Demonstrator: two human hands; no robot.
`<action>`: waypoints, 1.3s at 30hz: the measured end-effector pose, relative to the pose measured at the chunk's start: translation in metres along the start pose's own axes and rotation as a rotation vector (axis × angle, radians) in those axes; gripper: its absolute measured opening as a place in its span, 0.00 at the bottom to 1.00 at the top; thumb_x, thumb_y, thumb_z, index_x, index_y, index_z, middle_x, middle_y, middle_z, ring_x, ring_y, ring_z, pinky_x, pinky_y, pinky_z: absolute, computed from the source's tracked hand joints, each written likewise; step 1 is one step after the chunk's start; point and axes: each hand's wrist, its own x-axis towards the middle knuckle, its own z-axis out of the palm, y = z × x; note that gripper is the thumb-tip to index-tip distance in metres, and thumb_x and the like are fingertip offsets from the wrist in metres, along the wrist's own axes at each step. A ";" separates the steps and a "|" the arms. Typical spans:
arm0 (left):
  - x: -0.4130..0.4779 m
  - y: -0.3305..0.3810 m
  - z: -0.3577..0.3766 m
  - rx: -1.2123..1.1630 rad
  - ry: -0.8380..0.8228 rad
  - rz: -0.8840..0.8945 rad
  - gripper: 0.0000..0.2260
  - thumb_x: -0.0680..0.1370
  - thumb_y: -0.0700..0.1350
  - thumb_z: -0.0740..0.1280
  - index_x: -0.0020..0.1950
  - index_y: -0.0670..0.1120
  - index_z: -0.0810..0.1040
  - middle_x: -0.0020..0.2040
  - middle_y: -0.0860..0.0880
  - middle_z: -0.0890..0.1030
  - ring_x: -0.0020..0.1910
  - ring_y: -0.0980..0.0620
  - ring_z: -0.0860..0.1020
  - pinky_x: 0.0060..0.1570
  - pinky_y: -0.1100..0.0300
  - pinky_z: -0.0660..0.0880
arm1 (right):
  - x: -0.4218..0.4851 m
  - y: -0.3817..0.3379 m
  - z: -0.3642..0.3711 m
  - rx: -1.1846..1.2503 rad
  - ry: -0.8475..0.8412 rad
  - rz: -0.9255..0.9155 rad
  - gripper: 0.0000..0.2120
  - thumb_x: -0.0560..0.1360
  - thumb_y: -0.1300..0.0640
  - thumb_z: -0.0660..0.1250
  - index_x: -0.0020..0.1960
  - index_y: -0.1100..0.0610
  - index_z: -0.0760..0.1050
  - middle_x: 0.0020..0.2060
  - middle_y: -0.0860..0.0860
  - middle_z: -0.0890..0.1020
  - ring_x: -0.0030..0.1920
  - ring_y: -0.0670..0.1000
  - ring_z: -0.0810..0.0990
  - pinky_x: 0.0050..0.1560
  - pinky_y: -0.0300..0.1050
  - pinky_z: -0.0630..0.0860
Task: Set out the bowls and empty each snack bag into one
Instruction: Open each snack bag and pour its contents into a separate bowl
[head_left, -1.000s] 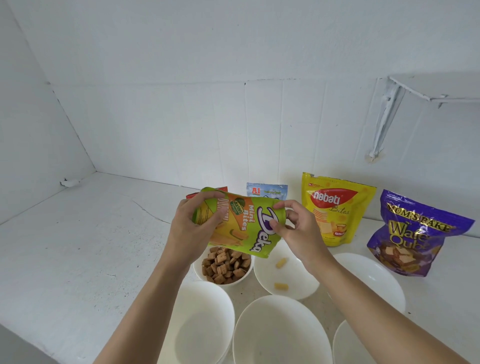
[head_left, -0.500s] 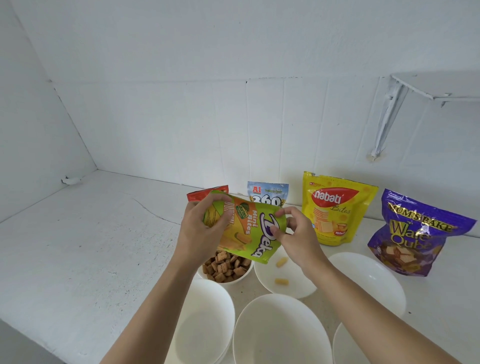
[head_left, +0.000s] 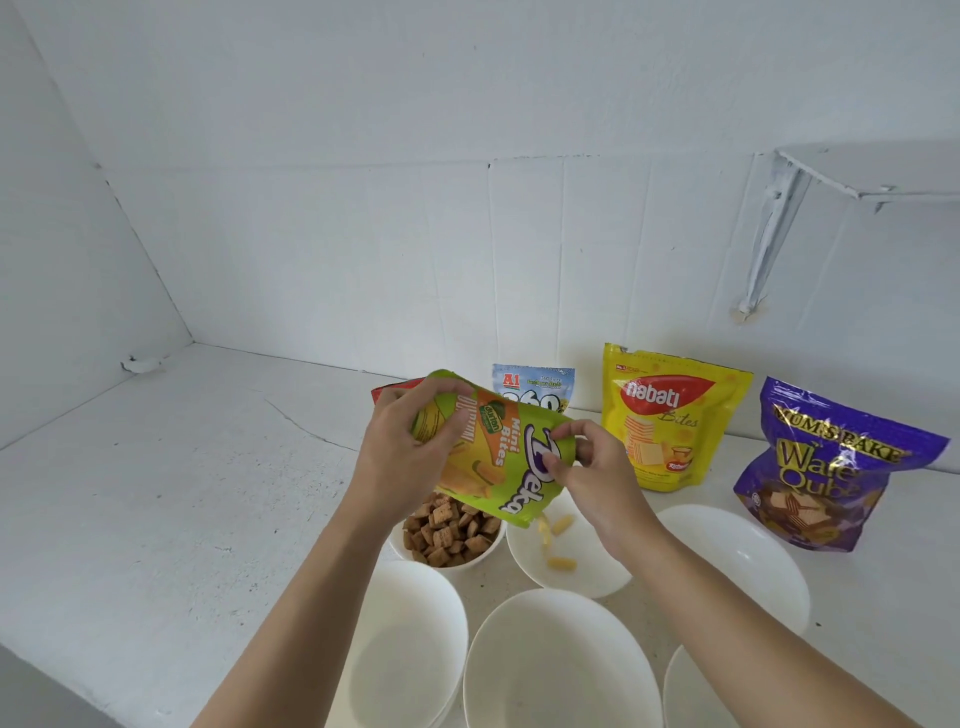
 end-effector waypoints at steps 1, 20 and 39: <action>0.000 -0.002 0.001 0.003 0.000 -0.005 0.10 0.81 0.50 0.70 0.52 0.68 0.81 0.57 0.54 0.73 0.59 0.50 0.76 0.56 0.48 0.81 | 0.000 0.001 -0.001 -0.009 0.001 0.005 0.10 0.78 0.68 0.69 0.50 0.55 0.75 0.47 0.52 0.87 0.48 0.51 0.86 0.37 0.37 0.78; 0.027 0.067 -0.044 0.000 0.237 0.234 0.08 0.80 0.52 0.70 0.54 0.66 0.80 0.56 0.51 0.78 0.49 0.54 0.82 0.47 0.49 0.84 | 0.006 -0.083 0.003 0.154 -0.068 -0.296 0.09 0.77 0.67 0.71 0.53 0.57 0.76 0.46 0.54 0.88 0.48 0.52 0.87 0.45 0.44 0.82; 0.015 0.032 -0.006 0.010 -0.005 0.179 0.13 0.80 0.41 0.72 0.57 0.59 0.83 0.50 0.57 0.86 0.49 0.58 0.84 0.46 0.55 0.83 | 0.004 -0.016 -0.010 0.260 0.043 -0.002 0.09 0.78 0.69 0.68 0.49 0.57 0.73 0.48 0.57 0.87 0.52 0.59 0.85 0.53 0.56 0.82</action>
